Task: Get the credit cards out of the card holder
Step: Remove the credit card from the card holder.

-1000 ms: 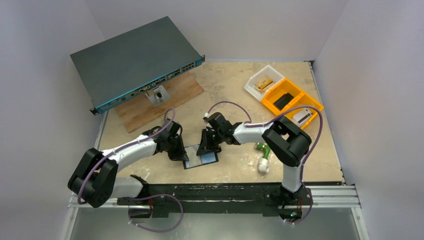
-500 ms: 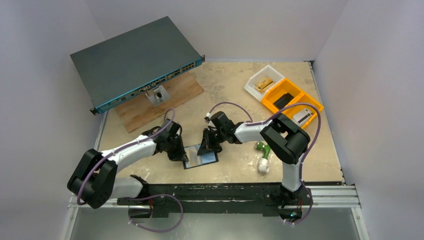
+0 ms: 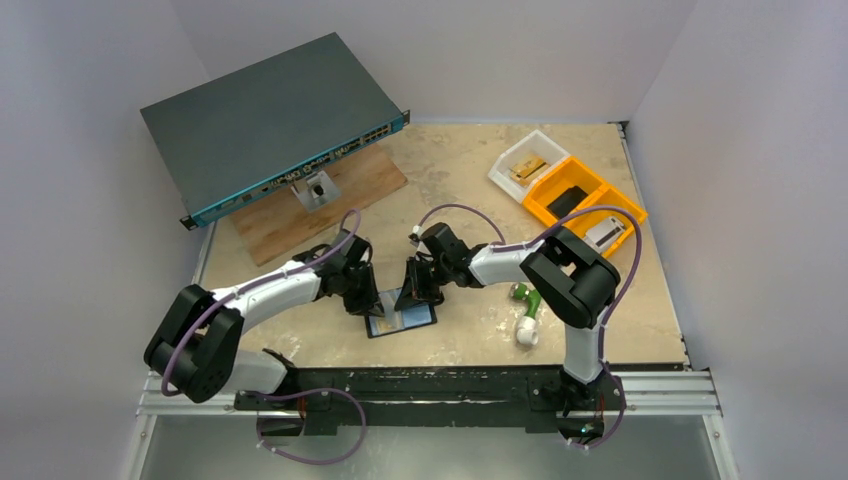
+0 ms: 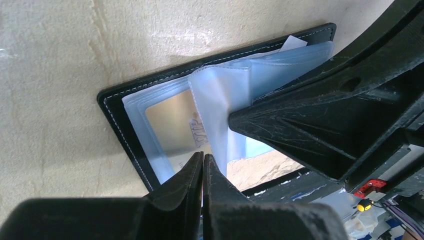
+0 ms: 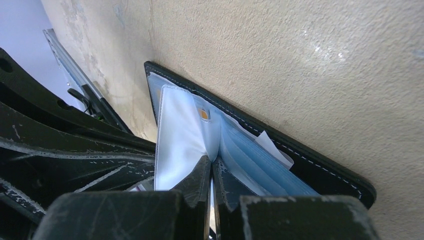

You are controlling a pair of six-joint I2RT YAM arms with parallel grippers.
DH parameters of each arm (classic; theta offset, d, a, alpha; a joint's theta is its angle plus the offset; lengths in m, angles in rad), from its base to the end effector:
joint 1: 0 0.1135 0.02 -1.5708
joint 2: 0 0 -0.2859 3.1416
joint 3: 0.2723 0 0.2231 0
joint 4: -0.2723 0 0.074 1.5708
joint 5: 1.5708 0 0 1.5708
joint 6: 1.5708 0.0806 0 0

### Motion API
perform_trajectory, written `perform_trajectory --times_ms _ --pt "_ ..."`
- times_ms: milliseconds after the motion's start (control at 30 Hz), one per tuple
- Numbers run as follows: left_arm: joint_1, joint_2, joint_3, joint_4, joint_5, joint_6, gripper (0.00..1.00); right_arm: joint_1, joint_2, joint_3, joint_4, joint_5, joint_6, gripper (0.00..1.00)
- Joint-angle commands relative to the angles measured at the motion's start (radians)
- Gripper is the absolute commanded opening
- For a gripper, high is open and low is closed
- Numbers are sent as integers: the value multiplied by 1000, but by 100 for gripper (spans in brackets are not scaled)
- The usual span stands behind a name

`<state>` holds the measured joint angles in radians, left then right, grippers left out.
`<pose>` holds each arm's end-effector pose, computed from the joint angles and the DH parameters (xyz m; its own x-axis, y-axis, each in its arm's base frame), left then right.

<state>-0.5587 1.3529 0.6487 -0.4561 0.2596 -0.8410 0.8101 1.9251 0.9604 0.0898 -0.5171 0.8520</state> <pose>0.1768 -0.1349 0.1600 -0.9650 -0.2463 -0.0906 -0.1800 0.8724 -0.4544 0.2354 0.3051 0.1287 -0.9867 -0.0878 -0.1366 -0.1603 0.6618 0.7323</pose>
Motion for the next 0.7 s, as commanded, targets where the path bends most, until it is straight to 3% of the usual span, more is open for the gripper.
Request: perform_trajectory --times_ms 0,400,667 --pt "-9 12 34 30 20 22 3 -5 62 -13 -49 152 -52 0" --pt "-10 7 -5 60 12 -7 4 -6 -68 48 -133 166 -59 17" --pt "-10 20 -8 114 41 -8 4 -6 -143 88 -182 180 -62 42"
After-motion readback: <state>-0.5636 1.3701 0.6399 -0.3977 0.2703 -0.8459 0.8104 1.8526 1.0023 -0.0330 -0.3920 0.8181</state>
